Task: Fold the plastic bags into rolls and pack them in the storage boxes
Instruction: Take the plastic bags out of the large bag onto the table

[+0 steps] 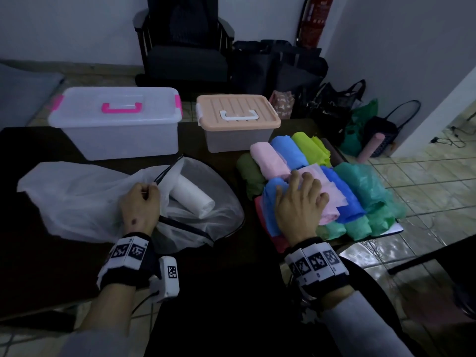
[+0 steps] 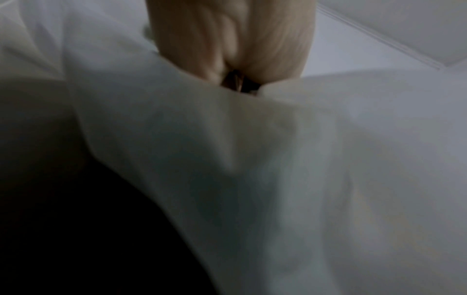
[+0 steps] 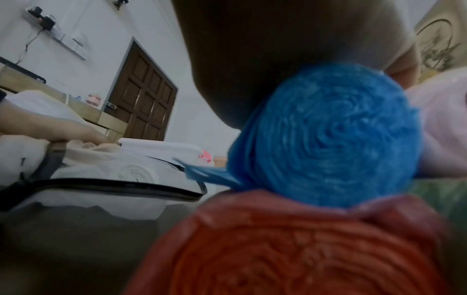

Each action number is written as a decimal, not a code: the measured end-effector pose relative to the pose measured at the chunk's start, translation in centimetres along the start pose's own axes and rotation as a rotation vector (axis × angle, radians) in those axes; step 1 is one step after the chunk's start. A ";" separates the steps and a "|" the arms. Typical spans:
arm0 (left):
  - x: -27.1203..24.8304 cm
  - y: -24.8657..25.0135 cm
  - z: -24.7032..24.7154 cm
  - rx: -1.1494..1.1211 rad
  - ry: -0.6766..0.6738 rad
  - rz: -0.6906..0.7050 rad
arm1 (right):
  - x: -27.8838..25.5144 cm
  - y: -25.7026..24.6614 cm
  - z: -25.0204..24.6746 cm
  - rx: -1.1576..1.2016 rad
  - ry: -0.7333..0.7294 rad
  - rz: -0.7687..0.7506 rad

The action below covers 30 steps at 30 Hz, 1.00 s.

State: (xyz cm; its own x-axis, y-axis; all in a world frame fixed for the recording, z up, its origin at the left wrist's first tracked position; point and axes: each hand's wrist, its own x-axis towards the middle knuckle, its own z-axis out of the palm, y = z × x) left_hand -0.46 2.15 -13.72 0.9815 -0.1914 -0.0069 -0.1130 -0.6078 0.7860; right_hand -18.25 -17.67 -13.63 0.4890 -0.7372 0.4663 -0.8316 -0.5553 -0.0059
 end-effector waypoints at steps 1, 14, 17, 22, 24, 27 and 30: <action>0.0 0.0 0.0 -0.006 -0.003 -0.001 | 0.1 0.0 0.2 0.007 0.000 -0.014; 0.2 -0.1 -0.1 -0.066 -0.023 -0.042 | 1.8 -4.9 -3.5 0.209 0.007 -0.068; 0.2 -0.2 -0.1 -0.056 -0.027 -0.055 | 2.0 -10.0 -4.0 0.601 -0.417 -0.334; 0.3 -0.5 0.1 -0.037 0.011 -0.019 | 1.4 -16.3 -0.5 0.576 -0.878 -0.366; 0.3 -0.4 0.1 -0.045 0.029 -0.008 | 1.6 -17.2 0.4 0.550 -0.941 -0.322; 0.3 -0.4 0.2 -0.056 0.022 0.003 | 2.2 -17.3 0.6 0.478 -1.001 -0.276; 0.3 -0.3 0.2 -0.054 0.020 0.011 | 3.0 -16.0 -0.7 0.475 -1.062 -0.281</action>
State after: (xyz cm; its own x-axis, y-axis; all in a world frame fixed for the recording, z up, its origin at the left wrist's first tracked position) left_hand -0.18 2.13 -14.13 0.9832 -0.1820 0.0140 -0.1159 -0.5630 0.8183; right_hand -3.71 -10.70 -11.50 0.7972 -0.3925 -0.4588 -0.5895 -0.6701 -0.4510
